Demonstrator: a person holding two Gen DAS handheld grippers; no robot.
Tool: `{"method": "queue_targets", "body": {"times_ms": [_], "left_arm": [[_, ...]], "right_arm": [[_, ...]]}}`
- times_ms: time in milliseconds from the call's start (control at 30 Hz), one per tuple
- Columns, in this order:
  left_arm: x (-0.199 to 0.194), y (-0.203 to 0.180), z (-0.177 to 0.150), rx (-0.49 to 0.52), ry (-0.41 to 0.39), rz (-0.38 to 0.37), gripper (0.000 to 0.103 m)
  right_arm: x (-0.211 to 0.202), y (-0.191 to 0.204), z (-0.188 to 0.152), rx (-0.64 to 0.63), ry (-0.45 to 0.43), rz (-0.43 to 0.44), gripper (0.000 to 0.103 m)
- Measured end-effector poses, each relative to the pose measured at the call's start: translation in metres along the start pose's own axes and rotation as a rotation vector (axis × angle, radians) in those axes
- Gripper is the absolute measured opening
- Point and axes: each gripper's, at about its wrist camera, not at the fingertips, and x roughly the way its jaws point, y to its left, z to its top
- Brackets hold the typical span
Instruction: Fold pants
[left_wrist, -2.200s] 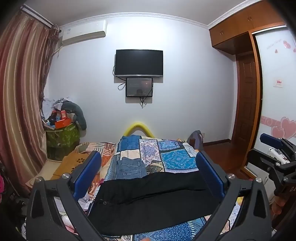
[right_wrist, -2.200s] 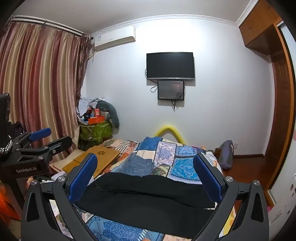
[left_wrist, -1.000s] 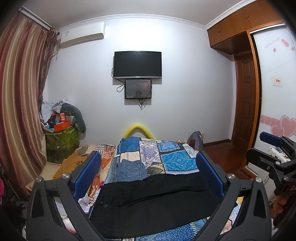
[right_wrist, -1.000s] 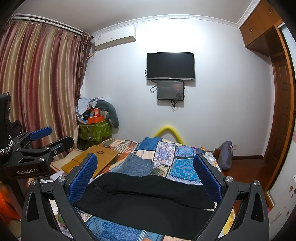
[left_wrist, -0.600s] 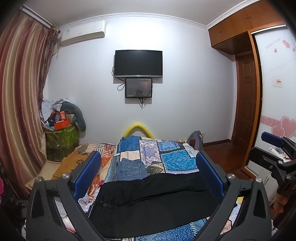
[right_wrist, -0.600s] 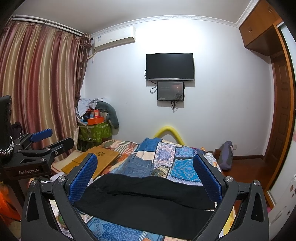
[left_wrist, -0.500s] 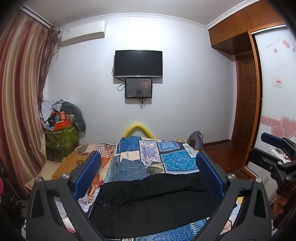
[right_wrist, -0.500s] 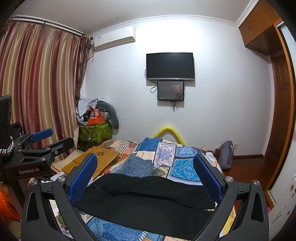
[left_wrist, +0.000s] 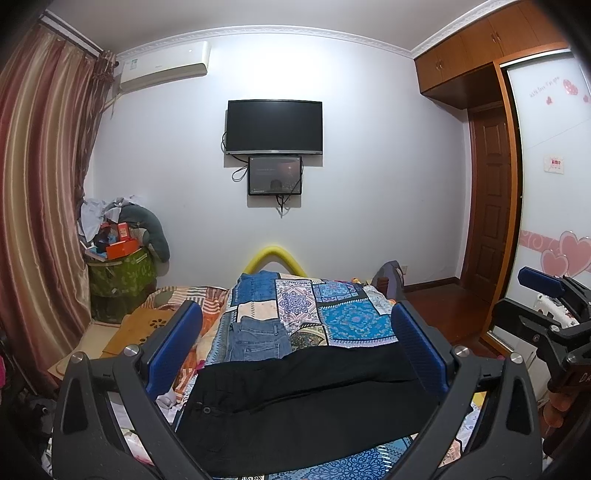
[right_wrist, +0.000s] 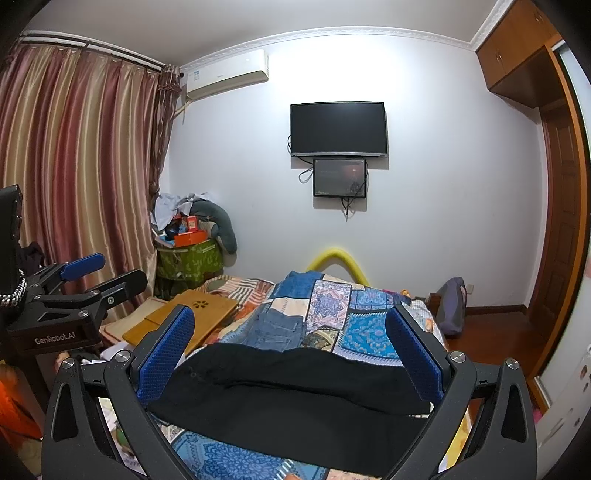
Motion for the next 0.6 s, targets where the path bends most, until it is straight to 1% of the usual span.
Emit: {"method": "queue_targets", "body": {"times_ms": [600], "left_arm": [[0.0033,0.0001,-0.0007,0.003,0.010,-0.010,0.103]], "right_arm": [[0.0053,-0.0020,0.0040,0.006,0.010,-0.003,0.103]]}}
